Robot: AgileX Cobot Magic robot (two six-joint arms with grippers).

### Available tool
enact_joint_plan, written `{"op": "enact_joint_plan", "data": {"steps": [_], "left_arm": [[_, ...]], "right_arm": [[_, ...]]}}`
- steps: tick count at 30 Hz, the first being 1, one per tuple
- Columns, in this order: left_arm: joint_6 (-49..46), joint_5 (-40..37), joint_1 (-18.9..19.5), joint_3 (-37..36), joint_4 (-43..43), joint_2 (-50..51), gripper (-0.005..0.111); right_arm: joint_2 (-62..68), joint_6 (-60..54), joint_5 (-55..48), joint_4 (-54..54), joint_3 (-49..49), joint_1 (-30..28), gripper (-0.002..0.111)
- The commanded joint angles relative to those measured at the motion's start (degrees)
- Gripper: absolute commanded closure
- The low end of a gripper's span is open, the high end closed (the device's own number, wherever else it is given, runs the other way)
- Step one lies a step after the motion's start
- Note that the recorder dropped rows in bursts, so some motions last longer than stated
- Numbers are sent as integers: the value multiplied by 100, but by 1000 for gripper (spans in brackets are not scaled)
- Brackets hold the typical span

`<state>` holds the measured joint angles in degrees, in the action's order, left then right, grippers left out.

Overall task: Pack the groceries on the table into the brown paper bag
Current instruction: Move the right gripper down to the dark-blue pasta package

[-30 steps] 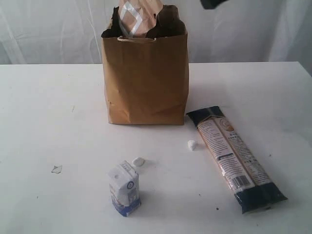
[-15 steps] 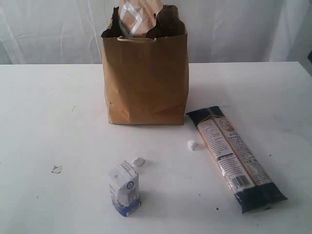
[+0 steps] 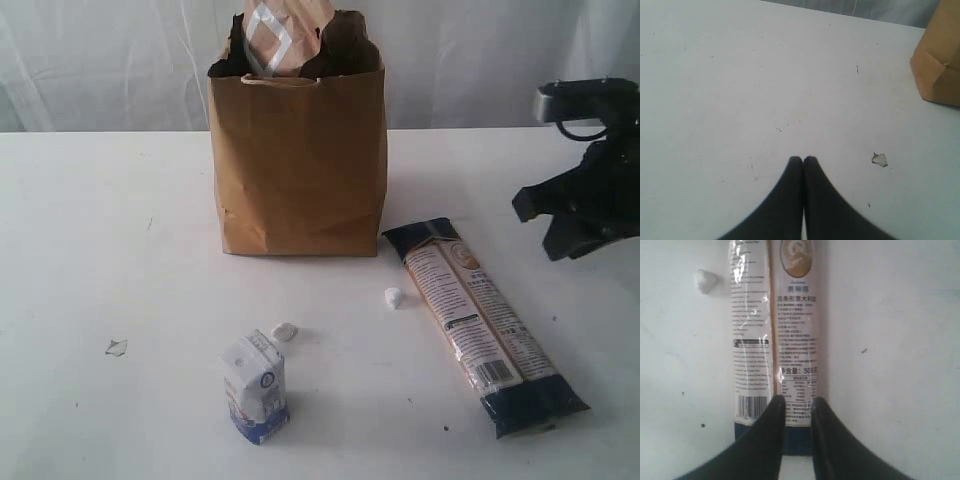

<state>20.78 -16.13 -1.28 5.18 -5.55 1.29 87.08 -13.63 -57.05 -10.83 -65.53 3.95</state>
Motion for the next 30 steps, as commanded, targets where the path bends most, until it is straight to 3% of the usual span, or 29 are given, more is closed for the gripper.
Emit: {"op": "enact_joint_plan", "data": {"steps": [1,5,8,18,23,30], "left_arm": [[-2,6,26,-50,36,-20,107],[-2,6,26,-50,36,-20,107],[-2,6,26,-50,36,-20,107],[-2,6,26,-50,36,-20,107],[47,-1224,26,-77,246,-20,107],[-7,-1118,26,-414,444,-20,107]], "right_arm": [[83,-438,62,-208,26,-48,71],[187,-419,176,-240,26,-48,48],[268,-405,50,-283,26,-48,38],[630,-416,698,-627,26,-48,37],[944,-427,229,-1137,26,-38,37],[979,-464,471,-1165,26,-38,37]]}}
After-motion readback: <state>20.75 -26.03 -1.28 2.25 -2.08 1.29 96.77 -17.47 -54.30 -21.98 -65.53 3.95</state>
